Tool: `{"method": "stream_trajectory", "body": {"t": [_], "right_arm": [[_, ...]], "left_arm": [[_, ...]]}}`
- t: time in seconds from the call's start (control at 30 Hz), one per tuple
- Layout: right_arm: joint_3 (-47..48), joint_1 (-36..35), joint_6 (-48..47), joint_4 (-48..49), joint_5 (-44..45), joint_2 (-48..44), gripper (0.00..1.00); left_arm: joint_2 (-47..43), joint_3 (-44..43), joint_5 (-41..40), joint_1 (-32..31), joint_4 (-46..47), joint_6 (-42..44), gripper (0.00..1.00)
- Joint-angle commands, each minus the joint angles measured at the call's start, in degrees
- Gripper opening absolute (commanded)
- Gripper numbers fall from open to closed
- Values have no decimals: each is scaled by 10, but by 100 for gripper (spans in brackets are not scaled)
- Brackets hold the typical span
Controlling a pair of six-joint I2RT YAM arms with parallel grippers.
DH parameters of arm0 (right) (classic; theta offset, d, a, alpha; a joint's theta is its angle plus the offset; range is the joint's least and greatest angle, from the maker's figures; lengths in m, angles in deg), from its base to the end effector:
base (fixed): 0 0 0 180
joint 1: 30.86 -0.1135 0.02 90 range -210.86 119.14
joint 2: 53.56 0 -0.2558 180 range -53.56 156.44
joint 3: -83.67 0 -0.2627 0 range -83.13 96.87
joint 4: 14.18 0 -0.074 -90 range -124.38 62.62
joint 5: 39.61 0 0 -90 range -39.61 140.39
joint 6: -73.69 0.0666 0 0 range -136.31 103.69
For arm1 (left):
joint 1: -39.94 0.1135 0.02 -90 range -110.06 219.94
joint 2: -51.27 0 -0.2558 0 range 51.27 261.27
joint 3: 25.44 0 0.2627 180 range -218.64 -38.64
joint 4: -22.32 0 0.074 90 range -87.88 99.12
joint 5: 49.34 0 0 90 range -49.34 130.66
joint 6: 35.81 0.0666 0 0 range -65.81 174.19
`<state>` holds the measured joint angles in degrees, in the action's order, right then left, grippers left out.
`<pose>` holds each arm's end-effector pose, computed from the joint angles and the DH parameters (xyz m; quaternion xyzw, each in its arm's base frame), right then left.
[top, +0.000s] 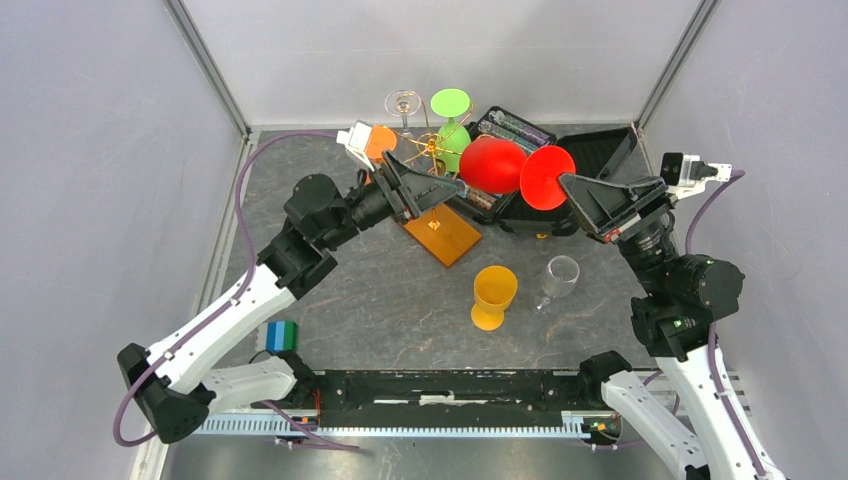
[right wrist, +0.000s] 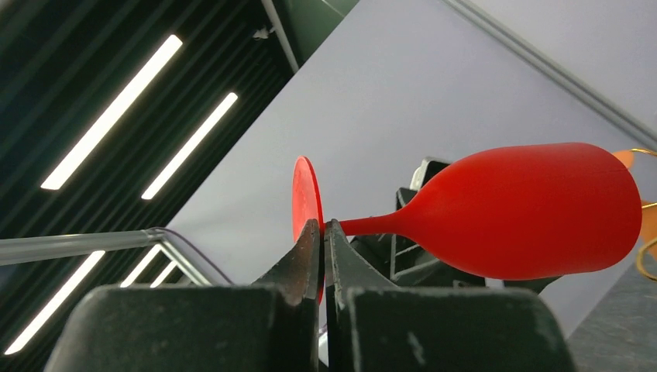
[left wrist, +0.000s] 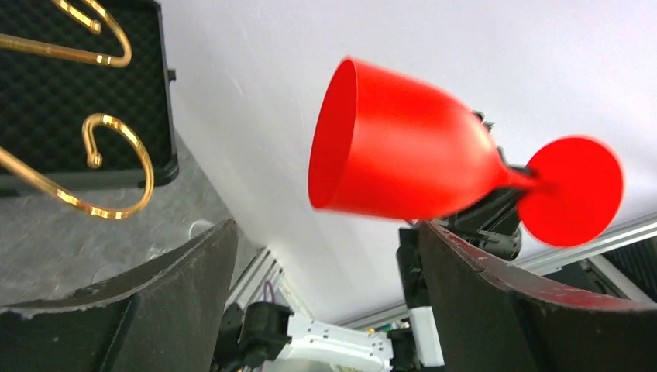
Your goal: Take the wine glass off the wine glass rack
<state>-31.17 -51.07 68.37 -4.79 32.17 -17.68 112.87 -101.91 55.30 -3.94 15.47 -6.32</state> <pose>0.1327 0.0710 0.4777 0.1074 0.4379 0.7473 0.4881 0.1969 -0.2127 0.4252 0.0011 0.6577 -0.6428 0.3929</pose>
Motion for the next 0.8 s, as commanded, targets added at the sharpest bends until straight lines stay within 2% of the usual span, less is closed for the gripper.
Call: {"method": "stream_trajectory", "body": {"t": [0.0,0.07,0.2,0.33,0.47,0.53,0.67,0.77], "right_arm": [[-12,-1,72,73,-16,-2,0],[-20,0,90,89,-17,-1,0],[-42,0,114,99,-5,-6,0],[-78,0,137,110,34,-21,0],[-135,0,148,107,126,-62,0],[-152,0,153,95,152,-72,0],[-172,0,164,90,156,-64,0],[-188,0,173,94,158,-58,0]], "left_arm": [[36,-51,82,29,92,-41,93],[62,-73,145,38,119,-42,95],[90,-88,238,43,224,-84,88],[77,-74,261,43,264,-106,75],[56,-44,270,43,313,-148,63],[50,-38,277,43,334,-169,52],[53,-46,299,43,349,-185,21],[52,-45,310,43,348,-185,10]]}}
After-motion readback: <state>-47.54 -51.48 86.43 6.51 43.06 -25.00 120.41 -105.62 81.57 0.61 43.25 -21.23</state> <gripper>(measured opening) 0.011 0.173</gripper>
